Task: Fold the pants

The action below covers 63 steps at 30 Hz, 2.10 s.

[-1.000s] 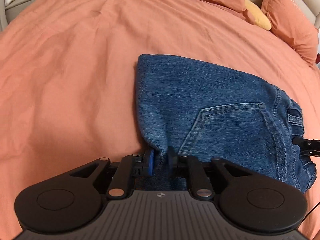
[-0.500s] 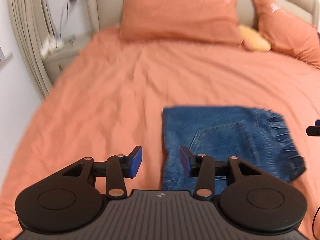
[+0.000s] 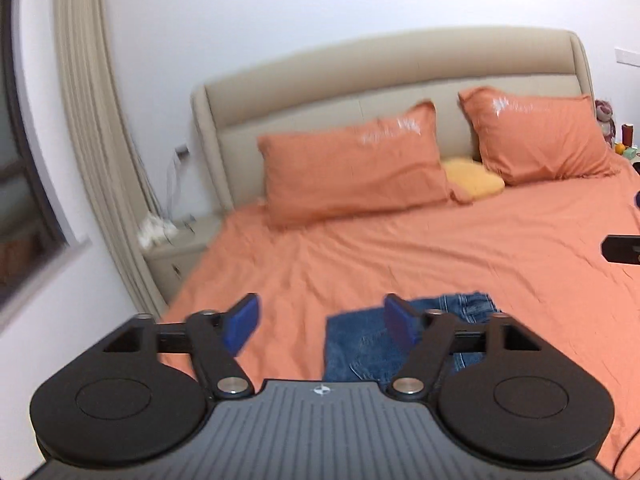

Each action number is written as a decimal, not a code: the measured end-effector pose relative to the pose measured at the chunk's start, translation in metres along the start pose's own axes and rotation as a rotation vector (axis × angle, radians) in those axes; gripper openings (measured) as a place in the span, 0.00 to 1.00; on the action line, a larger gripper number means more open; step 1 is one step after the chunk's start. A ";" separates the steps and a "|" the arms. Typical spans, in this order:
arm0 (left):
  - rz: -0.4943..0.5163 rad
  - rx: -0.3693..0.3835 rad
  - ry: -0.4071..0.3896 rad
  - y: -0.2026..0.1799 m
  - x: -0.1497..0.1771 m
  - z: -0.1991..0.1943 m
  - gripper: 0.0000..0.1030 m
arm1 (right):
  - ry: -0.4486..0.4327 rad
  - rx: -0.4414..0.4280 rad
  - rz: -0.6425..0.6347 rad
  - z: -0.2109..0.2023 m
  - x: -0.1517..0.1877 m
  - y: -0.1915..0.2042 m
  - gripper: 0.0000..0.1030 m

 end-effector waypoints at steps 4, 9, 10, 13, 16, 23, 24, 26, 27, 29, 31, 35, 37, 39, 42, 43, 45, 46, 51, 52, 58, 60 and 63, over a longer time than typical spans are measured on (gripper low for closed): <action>-0.009 -0.031 -0.048 -0.015 0.006 -0.032 0.89 | -0.061 0.043 -0.014 -0.054 0.007 0.006 0.95; -0.025 -0.049 -0.037 -0.035 0.028 -0.053 0.90 | -0.068 0.099 0.008 -0.098 0.032 0.011 0.95; -0.021 -0.055 -0.030 -0.039 0.035 -0.054 0.91 | -0.062 0.109 0.020 -0.103 0.039 0.012 0.95; -0.021 -0.032 0.018 -0.052 0.057 -0.057 0.91 | -0.041 0.140 0.047 -0.114 0.063 0.017 0.95; -0.055 0.011 0.080 -0.059 0.079 -0.053 0.91 | -0.021 0.146 0.071 -0.118 0.087 0.023 0.95; -0.116 0.004 0.210 -0.057 0.122 -0.038 0.91 | 0.068 0.154 0.100 -0.099 0.131 0.034 0.95; -0.128 -0.005 0.225 -0.056 0.127 -0.037 0.91 | 0.078 0.156 0.102 -0.095 0.134 0.034 0.95; -0.152 -0.007 0.242 -0.054 0.134 -0.036 0.91 | 0.094 0.159 0.106 -0.088 0.139 0.035 0.95; -0.162 -0.005 0.249 -0.054 0.137 -0.036 0.91 | 0.103 0.159 0.110 -0.085 0.142 0.036 0.95; -0.165 0.000 0.253 -0.053 0.140 -0.036 0.91 | 0.118 0.150 0.117 -0.078 0.144 0.037 0.95; -0.166 -0.009 0.258 -0.052 0.141 -0.035 0.91 | 0.129 0.147 0.121 -0.073 0.146 0.037 0.95; -0.178 -0.007 0.272 -0.051 0.143 -0.031 0.91 | 0.141 0.147 0.130 -0.066 0.147 0.034 0.95; -0.173 -0.010 0.277 -0.051 0.143 -0.029 0.91 | 0.139 0.151 0.132 -0.065 0.145 0.032 0.95; -0.167 -0.008 0.280 -0.053 0.143 -0.028 0.91 | 0.137 0.151 0.125 -0.066 0.143 0.031 0.95; -0.170 -0.005 0.285 -0.055 0.142 -0.027 0.91 | 0.132 0.152 0.115 -0.067 0.141 0.030 0.95; -0.169 -0.004 0.285 -0.056 0.142 -0.027 0.91 | 0.130 0.151 0.114 -0.067 0.140 0.029 0.95; -0.166 -0.006 0.281 -0.057 0.140 -0.028 0.91 | 0.128 0.149 0.113 -0.067 0.139 0.029 0.95; -0.165 -0.007 0.280 -0.057 0.139 -0.029 0.91 | 0.127 0.147 0.110 -0.068 0.139 0.029 0.95; -0.168 -0.006 0.276 -0.057 0.138 -0.030 0.91 | 0.116 0.148 0.101 -0.070 0.136 0.028 0.95; -0.167 -0.007 0.276 -0.057 0.137 -0.031 0.91 | 0.111 0.148 0.102 -0.071 0.135 0.027 0.95; -0.163 0.001 0.275 -0.058 0.135 -0.033 0.91 | 0.103 0.152 0.102 -0.074 0.134 0.026 0.95; -0.161 0.000 0.273 -0.059 0.134 -0.033 0.91 | 0.104 0.151 0.103 -0.075 0.135 0.027 0.95; -0.160 0.003 0.269 -0.058 0.134 -0.033 0.91 | 0.102 0.149 0.103 -0.077 0.135 0.027 0.95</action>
Point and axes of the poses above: each gripper's, at about its wrist camera, not at the fingertips, and z roughly the way its jaws point, y to its left, x to its underside, the point moved 9 cm from there along z, roughly the way its jaws point
